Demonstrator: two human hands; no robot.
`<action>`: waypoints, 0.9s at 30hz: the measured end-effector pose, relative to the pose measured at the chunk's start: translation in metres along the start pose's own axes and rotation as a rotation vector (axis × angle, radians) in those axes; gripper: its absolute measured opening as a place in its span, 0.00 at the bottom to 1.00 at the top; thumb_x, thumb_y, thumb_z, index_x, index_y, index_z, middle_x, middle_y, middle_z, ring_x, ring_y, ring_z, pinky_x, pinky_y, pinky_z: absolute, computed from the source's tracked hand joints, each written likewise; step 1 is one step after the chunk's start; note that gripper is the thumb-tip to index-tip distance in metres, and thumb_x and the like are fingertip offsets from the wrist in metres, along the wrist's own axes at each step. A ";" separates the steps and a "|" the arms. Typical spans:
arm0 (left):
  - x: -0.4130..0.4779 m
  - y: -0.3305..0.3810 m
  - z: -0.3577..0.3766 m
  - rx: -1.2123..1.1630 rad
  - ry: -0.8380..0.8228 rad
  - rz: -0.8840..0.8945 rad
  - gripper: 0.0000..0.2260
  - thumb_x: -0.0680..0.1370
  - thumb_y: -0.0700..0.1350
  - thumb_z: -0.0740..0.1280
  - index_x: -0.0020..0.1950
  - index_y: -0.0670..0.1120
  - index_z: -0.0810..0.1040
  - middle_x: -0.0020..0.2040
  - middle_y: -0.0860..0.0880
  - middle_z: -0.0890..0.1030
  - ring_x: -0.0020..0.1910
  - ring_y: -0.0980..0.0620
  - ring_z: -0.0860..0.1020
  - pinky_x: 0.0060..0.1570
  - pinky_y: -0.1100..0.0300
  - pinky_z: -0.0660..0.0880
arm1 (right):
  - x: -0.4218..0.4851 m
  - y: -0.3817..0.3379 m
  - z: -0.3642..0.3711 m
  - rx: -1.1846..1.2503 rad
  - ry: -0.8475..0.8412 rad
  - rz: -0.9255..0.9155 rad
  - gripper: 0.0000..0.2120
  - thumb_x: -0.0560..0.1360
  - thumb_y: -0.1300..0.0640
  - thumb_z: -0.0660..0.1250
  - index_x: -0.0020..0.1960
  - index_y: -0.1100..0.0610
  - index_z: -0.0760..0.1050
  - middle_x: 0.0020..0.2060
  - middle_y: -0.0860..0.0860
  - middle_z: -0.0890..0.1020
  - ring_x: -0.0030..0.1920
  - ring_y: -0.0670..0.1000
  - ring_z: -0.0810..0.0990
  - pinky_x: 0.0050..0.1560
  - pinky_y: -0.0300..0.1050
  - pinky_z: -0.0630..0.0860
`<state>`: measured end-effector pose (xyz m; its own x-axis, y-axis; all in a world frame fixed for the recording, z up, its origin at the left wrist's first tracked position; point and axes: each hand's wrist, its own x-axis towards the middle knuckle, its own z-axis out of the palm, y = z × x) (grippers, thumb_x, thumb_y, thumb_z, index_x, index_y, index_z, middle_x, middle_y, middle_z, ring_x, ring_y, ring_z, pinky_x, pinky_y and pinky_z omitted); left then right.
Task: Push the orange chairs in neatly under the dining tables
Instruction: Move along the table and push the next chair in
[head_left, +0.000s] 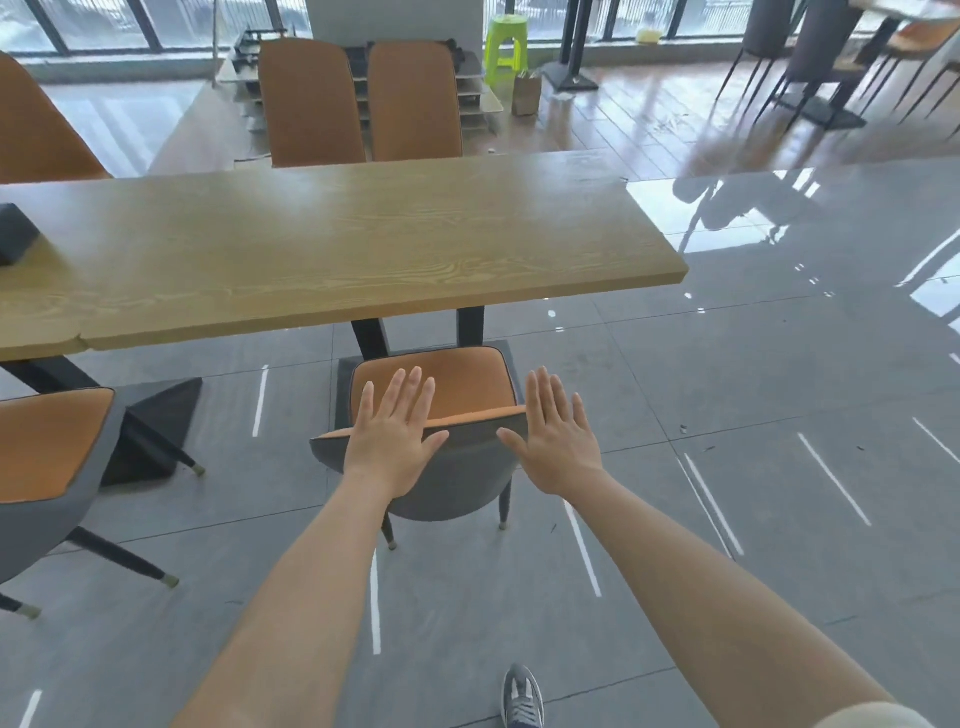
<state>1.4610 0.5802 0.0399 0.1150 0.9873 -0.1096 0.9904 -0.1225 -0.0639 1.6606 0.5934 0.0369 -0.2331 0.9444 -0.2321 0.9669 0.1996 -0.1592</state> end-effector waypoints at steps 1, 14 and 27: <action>0.001 0.006 -0.002 0.000 0.005 0.003 0.29 0.80 0.59 0.44 0.75 0.47 0.36 0.77 0.47 0.38 0.76 0.48 0.37 0.73 0.48 0.36 | -0.003 0.006 -0.004 0.002 0.008 0.007 0.33 0.79 0.39 0.42 0.65 0.55 0.22 0.74 0.53 0.32 0.74 0.52 0.32 0.73 0.50 0.34; 0.078 0.114 -0.028 -0.071 0.053 -0.034 0.29 0.80 0.58 0.43 0.75 0.47 0.36 0.77 0.48 0.39 0.76 0.49 0.38 0.72 0.49 0.36 | 0.026 0.130 -0.052 0.060 0.044 0.052 0.36 0.79 0.39 0.42 0.72 0.58 0.26 0.74 0.54 0.31 0.74 0.53 0.31 0.73 0.50 0.33; 0.253 0.259 -0.063 -0.131 0.015 -0.059 0.28 0.81 0.58 0.43 0.74 0.46 0.34 0.77 0.48 0.37 0.76 0.50 0.37 0.73 0.48 0.35 | 0.130 0.315 -0.122 0.068 0.059 0.039 0.35 0.80 0.40 0.43 0.73 0.58 0.27 0.74 0.53 0.32 0.75 0.51 0.33 0.74 0.49 0.34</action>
<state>1.7511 0.8047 0.0586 0.0567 0.9939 -0.0948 0.9969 -0.0511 0.0605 1.9478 0.8107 0.0736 -0.1866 0.9653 -0.1829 0.9653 0.1456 -0.2167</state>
